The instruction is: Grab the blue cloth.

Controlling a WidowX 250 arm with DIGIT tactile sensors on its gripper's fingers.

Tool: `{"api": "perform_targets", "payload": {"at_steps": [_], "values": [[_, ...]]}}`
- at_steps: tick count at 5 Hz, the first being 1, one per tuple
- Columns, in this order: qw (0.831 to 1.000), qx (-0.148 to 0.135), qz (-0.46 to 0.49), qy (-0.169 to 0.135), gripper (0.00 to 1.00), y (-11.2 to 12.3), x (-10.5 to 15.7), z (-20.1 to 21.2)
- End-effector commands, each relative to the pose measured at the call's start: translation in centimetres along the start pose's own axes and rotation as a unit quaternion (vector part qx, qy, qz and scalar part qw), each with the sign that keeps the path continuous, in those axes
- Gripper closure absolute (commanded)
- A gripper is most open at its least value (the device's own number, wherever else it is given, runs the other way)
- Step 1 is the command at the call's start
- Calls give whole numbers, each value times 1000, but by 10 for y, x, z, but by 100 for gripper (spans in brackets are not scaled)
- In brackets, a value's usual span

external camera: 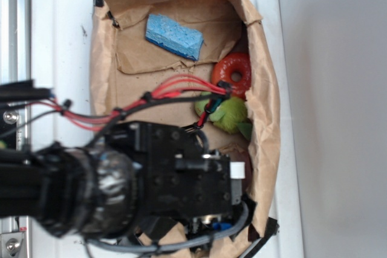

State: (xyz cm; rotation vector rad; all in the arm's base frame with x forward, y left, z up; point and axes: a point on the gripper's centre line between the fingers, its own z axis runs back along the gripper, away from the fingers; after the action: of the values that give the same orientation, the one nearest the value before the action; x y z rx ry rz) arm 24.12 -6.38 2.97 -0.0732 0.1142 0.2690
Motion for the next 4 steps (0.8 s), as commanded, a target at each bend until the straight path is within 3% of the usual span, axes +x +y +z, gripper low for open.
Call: {"api": "perform_targets", "payload": {"at_steps": [1, 3, 4], "values": [[996, -49, 45, -66, 100, 36, 42, 78], [985, -109, 94, -93, 100, 75, 35, 156], [988, -76, 80, -106, 100, 77, 25, 178]]}}
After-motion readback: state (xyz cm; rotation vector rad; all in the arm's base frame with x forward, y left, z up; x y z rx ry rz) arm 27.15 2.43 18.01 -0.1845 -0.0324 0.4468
